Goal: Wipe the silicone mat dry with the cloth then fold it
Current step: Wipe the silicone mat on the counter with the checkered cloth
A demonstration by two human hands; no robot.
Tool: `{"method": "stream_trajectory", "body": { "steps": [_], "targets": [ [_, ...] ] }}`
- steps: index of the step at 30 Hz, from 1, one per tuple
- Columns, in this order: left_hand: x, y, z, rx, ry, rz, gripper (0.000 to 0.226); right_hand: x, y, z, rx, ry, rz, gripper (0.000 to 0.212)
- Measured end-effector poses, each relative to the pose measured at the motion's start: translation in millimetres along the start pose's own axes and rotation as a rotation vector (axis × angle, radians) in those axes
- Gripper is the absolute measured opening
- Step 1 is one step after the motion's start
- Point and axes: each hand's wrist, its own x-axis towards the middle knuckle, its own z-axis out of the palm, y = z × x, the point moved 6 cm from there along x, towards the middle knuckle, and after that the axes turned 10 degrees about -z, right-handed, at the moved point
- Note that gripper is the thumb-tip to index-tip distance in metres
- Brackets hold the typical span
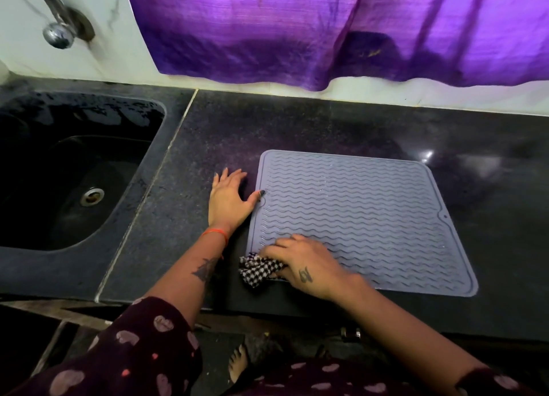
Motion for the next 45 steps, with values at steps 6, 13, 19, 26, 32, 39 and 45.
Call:
{"method": "stream_trajectory", "body": {
  "steps": [6, 13, 19, 26, 32, 39, 45],
  "targets": [
    [-1, -1, 0, 0.004, 0.007, 0.000, 0.059, -15, 9, 1, 0.020, -0.060, -0.048, 0.052],
    [0, -1, 0, 0.002, 0.002, 0.000, 0.059, -17, 25, -16, 0.065, -0.150, -0.008, 0.053],
    [0, -2, 0, -0.020, 0.008, -0.002, 0.059, -20, 40, -15, 0.186, -0.218, 0.069, 0.051],
    [2, -2, 1, -0.016, 0.006, 0.001, 0.059, -8, 50, -35, 0.136, 0.162, 0.275, 0.041],
    [1, -1, 1, 0.005, 0.004, 0.008, 0.058, 1, 25, 13, -0.009, 0.244, 0.238, 0.043],
    [-1, 0, 1, 0.051, 0.007, 0.017, 0.057, -9, 20, -12, -0.027, 0.341, 0.326, 0.036],
    [-2, 7, -1, 0.117, 0.017, 0.071, 0.052, -28, 33, 0, 0.020, 0.345, 0.354, 0.036]
  ]
}}
